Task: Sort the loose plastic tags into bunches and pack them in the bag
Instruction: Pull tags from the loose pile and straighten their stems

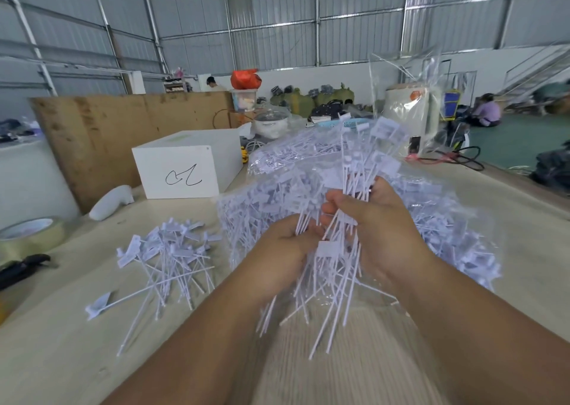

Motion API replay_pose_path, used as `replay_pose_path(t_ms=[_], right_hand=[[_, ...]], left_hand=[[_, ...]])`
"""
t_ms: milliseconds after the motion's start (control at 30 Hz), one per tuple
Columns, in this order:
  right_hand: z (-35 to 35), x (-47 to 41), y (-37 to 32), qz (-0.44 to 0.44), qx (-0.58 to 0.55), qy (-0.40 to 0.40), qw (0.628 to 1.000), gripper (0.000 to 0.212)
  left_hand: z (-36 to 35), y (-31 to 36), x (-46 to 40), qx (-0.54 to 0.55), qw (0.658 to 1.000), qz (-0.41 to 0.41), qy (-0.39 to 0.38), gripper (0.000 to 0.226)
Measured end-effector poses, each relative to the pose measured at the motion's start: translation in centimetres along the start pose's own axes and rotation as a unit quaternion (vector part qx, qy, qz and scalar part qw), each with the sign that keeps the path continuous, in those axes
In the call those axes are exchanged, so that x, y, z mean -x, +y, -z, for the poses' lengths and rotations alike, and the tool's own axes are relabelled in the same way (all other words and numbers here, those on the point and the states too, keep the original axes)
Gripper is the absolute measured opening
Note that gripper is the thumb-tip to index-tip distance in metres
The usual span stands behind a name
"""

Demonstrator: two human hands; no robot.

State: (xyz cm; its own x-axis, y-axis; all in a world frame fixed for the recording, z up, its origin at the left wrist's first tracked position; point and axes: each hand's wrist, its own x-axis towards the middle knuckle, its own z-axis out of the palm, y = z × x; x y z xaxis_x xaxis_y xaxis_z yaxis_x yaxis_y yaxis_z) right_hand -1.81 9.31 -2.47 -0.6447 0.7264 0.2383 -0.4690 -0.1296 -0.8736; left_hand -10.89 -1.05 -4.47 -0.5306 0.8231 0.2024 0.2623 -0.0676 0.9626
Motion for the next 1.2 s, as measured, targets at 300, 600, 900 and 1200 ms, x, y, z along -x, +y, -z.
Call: replay_pose_path(t_ms=[300,600,900,1200], right_hand=[[0.3,-0.5,-0.1,0.008,-0.002,0.025,1.000,0.016],[1.0,-1.0,0.2,0.039,0.006,0.064,0.997,0.014],[0.7,-1.3,0.7,0.045,-0.026,0.088,0.995,0.018],[2.4,-2.0,0.1,0.040,0.024,0.134,0.990,0.015]], left_hand=[[0.2,0.0,0.0,-0.033,0.999,0.001,-0.026,0.028],[0.8,0.1,-0.1,-0.035,0.999,0.007,-0.013,0.016],[-0.3,-0.4,0.0,-0.159,0.984,-0.063,0.043,0.018],[1.7,-0.7,-0.5,-0.174,0.982,-0.052,0.049,0.014]])
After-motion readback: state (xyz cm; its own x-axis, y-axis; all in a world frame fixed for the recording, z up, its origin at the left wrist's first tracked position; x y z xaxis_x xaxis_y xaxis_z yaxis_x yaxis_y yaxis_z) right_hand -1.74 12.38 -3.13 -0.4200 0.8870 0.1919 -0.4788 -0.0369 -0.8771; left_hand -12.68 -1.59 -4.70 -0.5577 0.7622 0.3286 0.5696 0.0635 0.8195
